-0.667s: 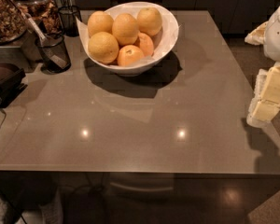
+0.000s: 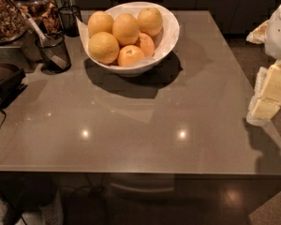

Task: Pick orange from white bowl

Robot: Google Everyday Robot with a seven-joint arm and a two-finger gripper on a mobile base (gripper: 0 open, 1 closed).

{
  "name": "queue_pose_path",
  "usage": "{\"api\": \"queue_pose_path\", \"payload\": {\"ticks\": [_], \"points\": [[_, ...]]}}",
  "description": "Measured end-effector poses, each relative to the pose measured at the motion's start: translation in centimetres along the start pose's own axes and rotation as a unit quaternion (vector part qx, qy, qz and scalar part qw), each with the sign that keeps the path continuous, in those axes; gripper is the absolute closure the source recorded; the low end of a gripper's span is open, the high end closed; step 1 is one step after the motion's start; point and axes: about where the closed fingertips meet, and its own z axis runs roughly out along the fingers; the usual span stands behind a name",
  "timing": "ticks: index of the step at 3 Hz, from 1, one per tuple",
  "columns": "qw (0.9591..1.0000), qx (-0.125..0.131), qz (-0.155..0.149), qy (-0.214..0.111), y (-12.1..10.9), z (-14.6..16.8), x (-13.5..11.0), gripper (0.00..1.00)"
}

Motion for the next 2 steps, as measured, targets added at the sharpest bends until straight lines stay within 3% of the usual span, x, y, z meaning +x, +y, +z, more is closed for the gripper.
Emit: {"api": "queue_pose_path", "payload": {"ticks": [1, 2], "points": [[0.9992, -0.011, 0.036, 0.012, -4.21, 0.17, -4.15, 0.0], [0.9995, -0.003, 0.032, 0.004, -4.57, 0.1, -4.82, 0.0]]}}
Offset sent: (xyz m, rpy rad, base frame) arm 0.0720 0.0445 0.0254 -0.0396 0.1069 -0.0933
